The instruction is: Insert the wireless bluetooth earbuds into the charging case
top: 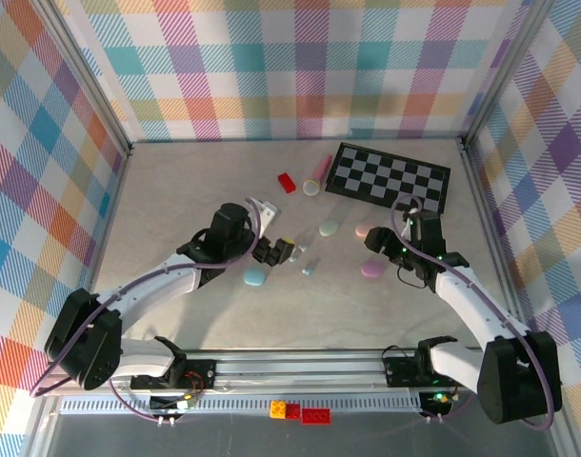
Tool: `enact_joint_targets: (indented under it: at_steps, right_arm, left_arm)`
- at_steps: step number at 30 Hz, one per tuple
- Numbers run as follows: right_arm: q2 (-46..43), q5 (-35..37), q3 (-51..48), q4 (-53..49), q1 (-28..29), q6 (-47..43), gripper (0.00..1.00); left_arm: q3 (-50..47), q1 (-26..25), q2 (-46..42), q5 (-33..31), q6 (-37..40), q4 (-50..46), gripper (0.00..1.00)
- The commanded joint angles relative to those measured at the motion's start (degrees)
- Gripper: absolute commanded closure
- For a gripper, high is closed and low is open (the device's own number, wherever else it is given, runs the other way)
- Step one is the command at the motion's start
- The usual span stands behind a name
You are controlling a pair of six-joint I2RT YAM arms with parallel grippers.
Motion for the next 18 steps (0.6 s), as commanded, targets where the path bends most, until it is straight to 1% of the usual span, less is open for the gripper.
enact_joint_targets:
  at_steps: [1,4,6,8,11,14,18]
  right_arm:
    - [-0.23,-1.84,2.63,-1.49,5.72,-13.25,0.18]
    - [2.88,-0.05,5.37,0.34,13.88,-22.41,0.14]
    - [6.35,2.14,7.6,1.66,19.78,-28.08,0.11]
    - [10.56,1.48,9.68,2.94,24.25,-33.55,0.07]
    - [16.22,1.43,11.25,7.29,31.39,-44.79,0.07]
    - [22.52,-1.78,14.45,9.43,34.86,-50.04,0.07]
    - [30.45,-7.13,19.14,11.0,37.33,-54.79,0.07]
  left_arm:
    - [1.3,5.54,1.18,-2.53,-13.09,-1.75,0.0]
    - [-0.57,10.34,0.71,-1.66,-21.26,0.91,0.0]
    - [-1.55,13.38,-0.14,-2.49,-27.25,1.18,0.0]
    - [-3.34,15.45,-1.73,-3.24,-30.69,2.57,0.0]
    - [-5.41,17.43,-4.35,-6.03,-33.71,2.79,0.0]
    - [-6.12,18.9,-5.39,-6.63,-34.5,1.91,0.0]
    - [-6.38,19.46,-5.5,-6.27,-34.26,2.09,0.0]
